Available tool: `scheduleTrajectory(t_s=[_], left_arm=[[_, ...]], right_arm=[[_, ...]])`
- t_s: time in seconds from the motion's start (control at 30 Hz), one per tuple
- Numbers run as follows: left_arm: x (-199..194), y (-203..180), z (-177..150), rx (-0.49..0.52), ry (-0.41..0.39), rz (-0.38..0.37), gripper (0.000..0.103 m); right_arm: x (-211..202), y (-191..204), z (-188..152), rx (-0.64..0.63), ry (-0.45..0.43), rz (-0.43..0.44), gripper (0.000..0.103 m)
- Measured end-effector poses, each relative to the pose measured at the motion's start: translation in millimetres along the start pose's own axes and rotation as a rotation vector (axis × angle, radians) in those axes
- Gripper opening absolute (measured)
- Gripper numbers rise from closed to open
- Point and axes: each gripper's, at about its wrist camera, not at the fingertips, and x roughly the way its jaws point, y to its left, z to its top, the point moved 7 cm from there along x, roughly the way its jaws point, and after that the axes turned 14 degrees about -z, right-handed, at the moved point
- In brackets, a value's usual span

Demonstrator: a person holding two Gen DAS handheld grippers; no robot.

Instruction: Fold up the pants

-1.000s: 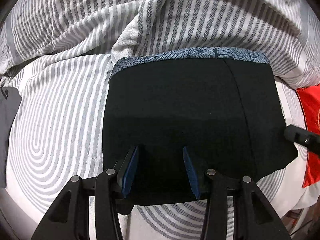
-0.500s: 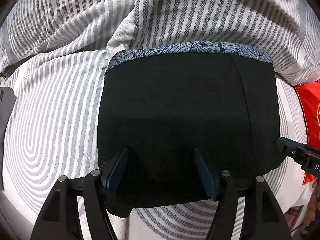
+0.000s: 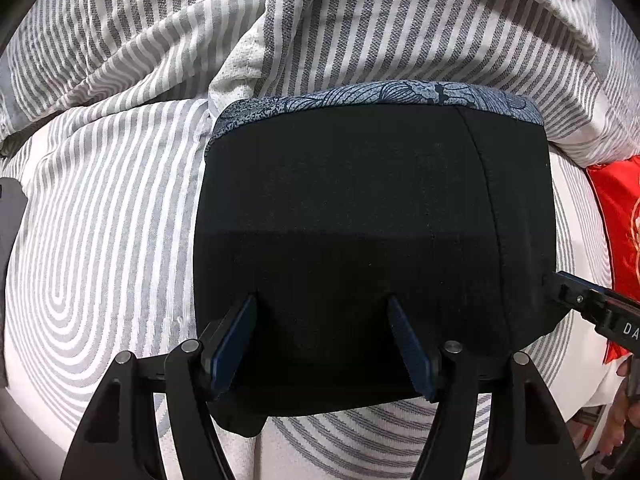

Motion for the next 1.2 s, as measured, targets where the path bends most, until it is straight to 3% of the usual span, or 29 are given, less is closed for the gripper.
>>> scheduleTrajectory(t_s=[0.17,0.23,0.27,0.3,0.43,0.57,0.63,0.8,0.9,0.97,1.2], left_arm=[[-0.8,-1.2,1.8,0.006,0.007,-0.009,0.07],[-1.3,-0.7,2.8,0.009,0.008,-0.011,0.07],[-1.3,0.3,3.6,0.009,0.007,-0.008,0.07],[-2.0,0.0,3.8,0.008,0.006,-0.011,0.07],[-4.3,-0.4,4.9,0.023,0.002,-0.018,0.07],[-3.3,1.9,5.2,0.033,-0.001,-0.035,0.074],[0.7,-0.8,4.5,0.035,0.027,-0.058,0.091],[5.0,-4.0,4.6,0.049,0.057,-0.047,0.092],[5.5,-3.7,5.0,0.048,0.063,-0.047,0.093],[9.5,-6.3,3.6,0.057,0.084,-0.071,0.102],[5.8,-3.4,1.5,0.027,0.066,-0.08,0.102]], right_arm=[[0.5,2.9,2.3,0.019,-0.008,-0.028,0.044],[1.3,3.6,2.7,0.02,-0.02,-0.06,0.056],[3.6,-0.5,1.7,0.028,-0.016,-0.098,0.072],[7.6,-6.9,0.4,0.068,-0.001,-0.096,0.075],[11.7,-18.3,-4.9,0.208,0.03,0.005,0.076],[5.8,-13.0,-5.2,0.186,-0.002,-0.041,0.077],[4.4,-10.2,-3.6,0.163,-0.006,-0.058,0.077],[1.8,-7.9,-1.7,0.083,-0.025,-0.101,0.079],[2.3,-8.2,-0.5,0.08,-0.018,-0.096,0.082],[1.8,-8.7,0.5,0.064,-0.022,-0.093,0.083],[3.8,-16.5,1.9,0.041,-0.003,-0.049,0.085]])
